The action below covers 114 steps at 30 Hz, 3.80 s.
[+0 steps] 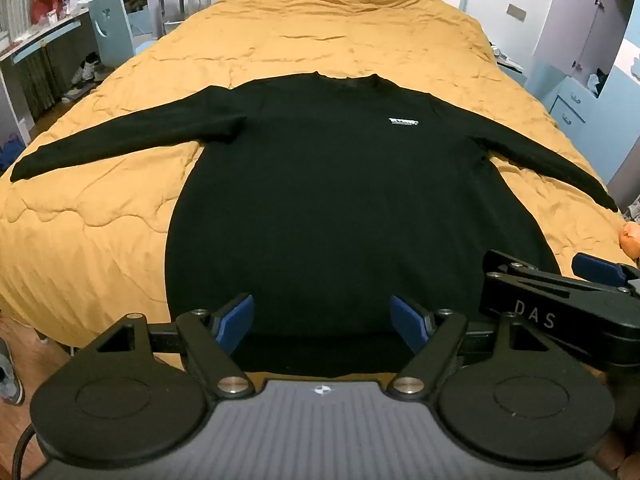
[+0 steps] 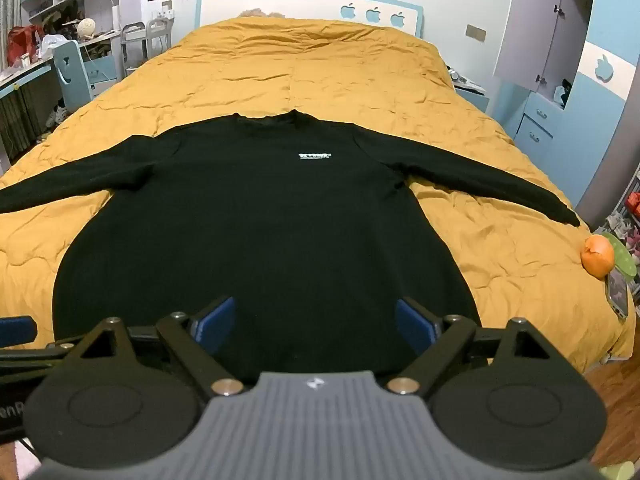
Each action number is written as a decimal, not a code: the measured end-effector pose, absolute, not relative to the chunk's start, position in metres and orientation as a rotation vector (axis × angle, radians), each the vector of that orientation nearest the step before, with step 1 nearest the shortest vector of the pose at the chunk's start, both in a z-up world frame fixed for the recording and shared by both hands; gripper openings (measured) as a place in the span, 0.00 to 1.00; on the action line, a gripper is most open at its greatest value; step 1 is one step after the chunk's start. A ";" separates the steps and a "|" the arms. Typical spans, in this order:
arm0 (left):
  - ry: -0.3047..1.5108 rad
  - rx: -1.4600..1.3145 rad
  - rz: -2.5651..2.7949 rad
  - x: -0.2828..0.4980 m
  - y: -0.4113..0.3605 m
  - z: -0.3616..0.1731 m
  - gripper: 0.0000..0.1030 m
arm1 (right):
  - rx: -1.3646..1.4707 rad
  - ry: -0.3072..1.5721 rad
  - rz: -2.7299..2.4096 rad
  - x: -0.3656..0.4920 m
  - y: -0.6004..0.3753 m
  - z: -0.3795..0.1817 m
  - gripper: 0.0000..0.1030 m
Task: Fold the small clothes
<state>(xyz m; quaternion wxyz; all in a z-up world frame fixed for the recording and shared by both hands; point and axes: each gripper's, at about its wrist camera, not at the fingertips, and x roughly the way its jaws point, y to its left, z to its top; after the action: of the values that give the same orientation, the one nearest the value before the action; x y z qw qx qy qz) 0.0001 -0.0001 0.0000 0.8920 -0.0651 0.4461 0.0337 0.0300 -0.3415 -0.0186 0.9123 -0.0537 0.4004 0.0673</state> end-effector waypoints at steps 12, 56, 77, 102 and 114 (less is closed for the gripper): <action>0.922 -0.135 0.069 0.000 0.000 0.000 0.87 | -0.110 0.827 0.139 0.031 -0.342 -0.018 0.81; 0.926 -0.134 0.069 0.002 -0.006 0.003 0.85 | -0.117 0.828 0.134 0.030 -0.342 -0.017 0.81; 0.941 -0.141 0.069 0.001 -0.002 -0.006 0.84 | -0.121 0.842 0.133 0.031 -0.341 -0.023 0.81; 0.967 -0.281 -0.003 0.034 0.042 -0.028 0.85 | -0.177 0.774 0.217 0.060 -0.309 -0.031 0.81; 0.733 -0.467 0.084 0.061 0.201 -0.037 0.85 | -0.197 0.707 0.596 0.127 -0.211 -0.042 0.81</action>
<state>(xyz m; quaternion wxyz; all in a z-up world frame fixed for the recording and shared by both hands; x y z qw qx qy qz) 0.0607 0.2009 -0.0365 0.9062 -0.2262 0.3549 0.0408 0.1269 -0.2114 -0.0424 0.8904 -0.0950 0.3405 0.2868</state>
